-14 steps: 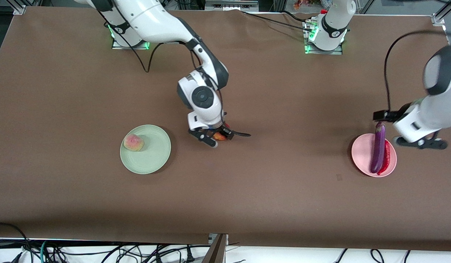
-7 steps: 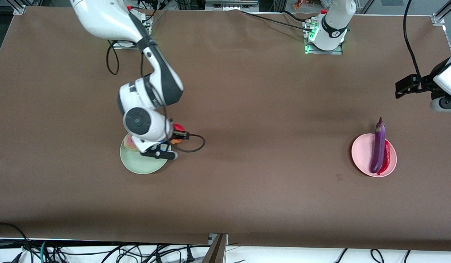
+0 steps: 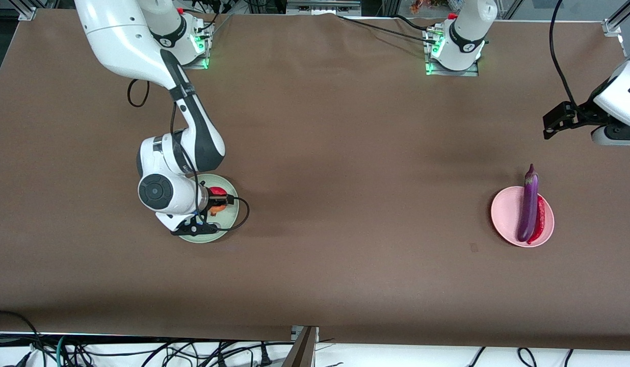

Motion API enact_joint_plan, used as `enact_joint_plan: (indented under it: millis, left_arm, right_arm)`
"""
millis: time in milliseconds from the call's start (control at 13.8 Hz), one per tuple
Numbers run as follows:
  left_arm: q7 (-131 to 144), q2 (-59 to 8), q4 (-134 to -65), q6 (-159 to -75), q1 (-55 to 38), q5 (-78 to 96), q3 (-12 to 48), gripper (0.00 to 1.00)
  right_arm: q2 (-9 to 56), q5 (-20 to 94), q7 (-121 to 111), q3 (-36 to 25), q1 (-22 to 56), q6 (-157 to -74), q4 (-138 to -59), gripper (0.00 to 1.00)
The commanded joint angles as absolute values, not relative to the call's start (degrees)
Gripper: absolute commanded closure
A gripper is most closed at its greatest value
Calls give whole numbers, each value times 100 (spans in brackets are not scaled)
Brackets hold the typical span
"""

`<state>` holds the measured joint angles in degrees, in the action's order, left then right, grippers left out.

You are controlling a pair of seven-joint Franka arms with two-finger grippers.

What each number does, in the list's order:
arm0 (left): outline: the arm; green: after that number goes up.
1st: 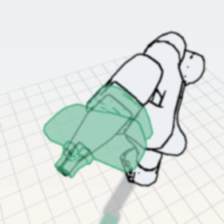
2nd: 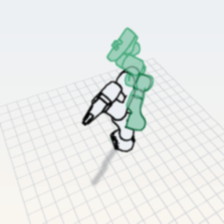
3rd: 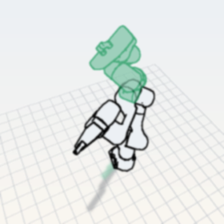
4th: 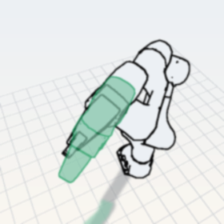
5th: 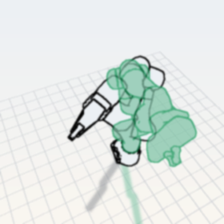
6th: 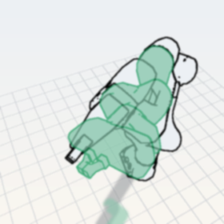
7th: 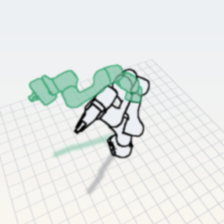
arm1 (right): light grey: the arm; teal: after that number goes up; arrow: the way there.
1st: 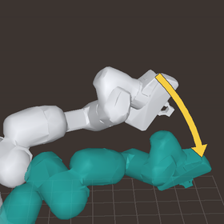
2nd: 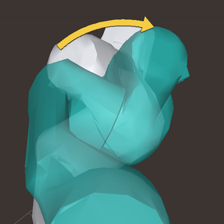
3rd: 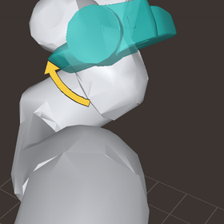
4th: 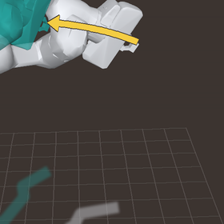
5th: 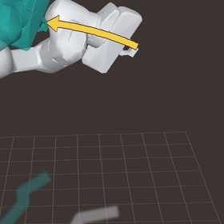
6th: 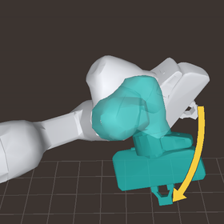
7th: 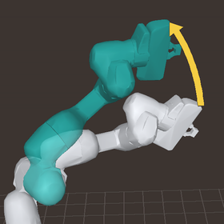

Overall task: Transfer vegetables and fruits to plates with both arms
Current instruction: 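Lower the pomegranate onto the green plate while the left gripper withdraws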

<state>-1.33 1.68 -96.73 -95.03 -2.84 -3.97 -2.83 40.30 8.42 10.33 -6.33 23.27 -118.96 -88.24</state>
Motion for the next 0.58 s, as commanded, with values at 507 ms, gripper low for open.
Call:
enact_joint_plan:
  millis: [507]
  left_arm:
    - [-185, 290, -9695, -9088, -79, -308, 105, 0]
  right_arm:
    - [3781, 468, 1028, -809, 2302, -12041, -8464, 0]
